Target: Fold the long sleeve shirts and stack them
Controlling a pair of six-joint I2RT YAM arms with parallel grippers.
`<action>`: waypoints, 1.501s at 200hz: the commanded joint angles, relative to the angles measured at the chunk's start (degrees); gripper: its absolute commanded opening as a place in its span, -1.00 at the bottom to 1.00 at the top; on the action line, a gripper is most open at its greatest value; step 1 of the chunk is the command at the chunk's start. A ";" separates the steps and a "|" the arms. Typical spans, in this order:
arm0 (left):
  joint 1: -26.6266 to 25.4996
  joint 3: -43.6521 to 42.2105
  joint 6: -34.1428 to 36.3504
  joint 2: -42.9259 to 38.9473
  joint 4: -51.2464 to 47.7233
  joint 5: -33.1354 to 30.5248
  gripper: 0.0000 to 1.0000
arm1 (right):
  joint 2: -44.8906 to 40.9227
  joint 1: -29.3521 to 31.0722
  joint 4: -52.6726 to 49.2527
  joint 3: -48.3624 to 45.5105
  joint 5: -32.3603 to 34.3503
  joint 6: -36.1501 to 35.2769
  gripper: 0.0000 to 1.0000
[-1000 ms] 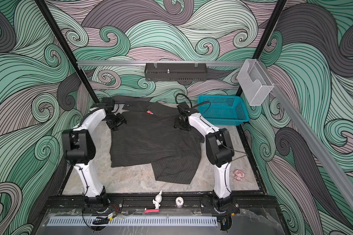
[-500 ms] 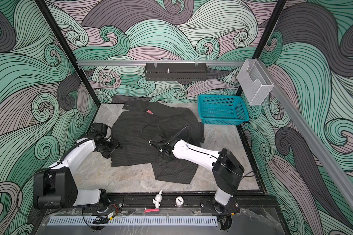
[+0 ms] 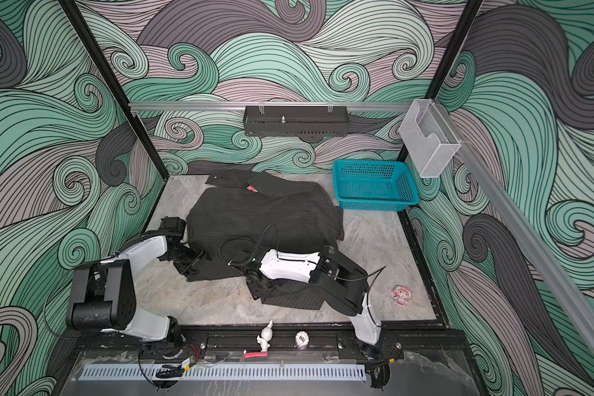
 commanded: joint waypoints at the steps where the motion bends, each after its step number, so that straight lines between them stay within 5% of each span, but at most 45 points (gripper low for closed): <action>1: 0.56 -0.85 1.69 -3.23 -3.69 -0.04 0.31 | 1.87 -0.43 -0.40 0.96 1.53 1.05 0.38; 35: 0.85 -1.74 3.20 -11.00 -10.11 -3.88 0.49 | 3.23 -2.28 -0.38 0.48 1.78 1.58 0.15; 93: 0.91 -3.29 2.38 -15.43 -12.44 -2.89 0.72 | -0.41 -3.72 -0.46 0.28 -0.68 -1.23 -0.98; 131: 0.67 -5.37 0.70 -15.79 -10.88 -1.24 0.78 | -11.33 -3.72 -2.90 0.64 -6.14 -9.64 -1.00; 184: 0.57 -8.35 -1.13 -13.96 -4.28 -0.69 0.80 | -23.85 -2.46 -10.08 1.21 -11.71 -30.07 -1.00; 249: 0.73 -1.60 -0.69 -9.55 -4.48 -2.54 0.32 | -42.14 -1.64 -6.81 -5.79 -15.87 -48.98 -1.00; 277: 0.74 -1.06 -0.43 -10.11 -5.18 -2.04 0.41 | -52.56 -1.32 0.07 -13.07 -19.55 -57.58 -1.00; 300: 0.74 -0.46 -0.39 -11.35 -6.10 -1.97 0.54 | -51.85 -1.26 1.61 -15.04 -22.24 -60.13 -1.00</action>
